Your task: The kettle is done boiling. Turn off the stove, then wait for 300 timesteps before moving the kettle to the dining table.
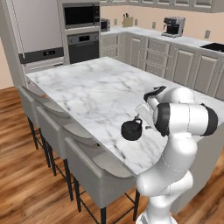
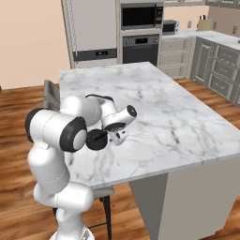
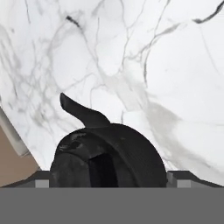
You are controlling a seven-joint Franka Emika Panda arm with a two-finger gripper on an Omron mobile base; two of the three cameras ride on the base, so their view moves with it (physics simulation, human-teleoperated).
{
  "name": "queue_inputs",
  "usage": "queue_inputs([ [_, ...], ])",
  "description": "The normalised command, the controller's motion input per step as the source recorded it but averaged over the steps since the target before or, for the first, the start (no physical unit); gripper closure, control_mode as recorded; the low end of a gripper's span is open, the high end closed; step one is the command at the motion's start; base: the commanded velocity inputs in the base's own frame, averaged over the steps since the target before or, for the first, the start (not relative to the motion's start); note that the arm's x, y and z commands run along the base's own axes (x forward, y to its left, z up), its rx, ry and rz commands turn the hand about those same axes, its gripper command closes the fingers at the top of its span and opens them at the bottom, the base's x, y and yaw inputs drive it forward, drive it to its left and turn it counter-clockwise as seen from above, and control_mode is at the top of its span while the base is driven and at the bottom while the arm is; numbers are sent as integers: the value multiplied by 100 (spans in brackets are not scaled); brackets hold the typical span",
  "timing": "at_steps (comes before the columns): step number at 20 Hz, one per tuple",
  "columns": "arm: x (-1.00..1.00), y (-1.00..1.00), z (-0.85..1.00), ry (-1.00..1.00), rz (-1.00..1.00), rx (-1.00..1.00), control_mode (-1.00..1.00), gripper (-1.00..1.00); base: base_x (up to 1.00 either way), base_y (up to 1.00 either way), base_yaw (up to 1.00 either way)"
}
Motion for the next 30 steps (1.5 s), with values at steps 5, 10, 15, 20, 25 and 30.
queue_inputs([
  [5, -24, 0, 13, -3, 0, 0, -100, -100, 0, 0, 0],
  [10, -14, 0, 29, -8, 0, -4, -100, -100, 0, 0, 0],
  [15, -20, 0, 23, -7, 0, -4, -100, -100, 0, 0, 0],
  [20, -40, -2, 17, -5, 0, -3, -100, -100, 0, 0, 0],
  [25, -48, -6, 26, -9, 0, -5, -100, -100, 0, 0, 0],
  [30, -49, -4, 31, -10, 0, -6, -100, -100, 0, 0, 0],
])
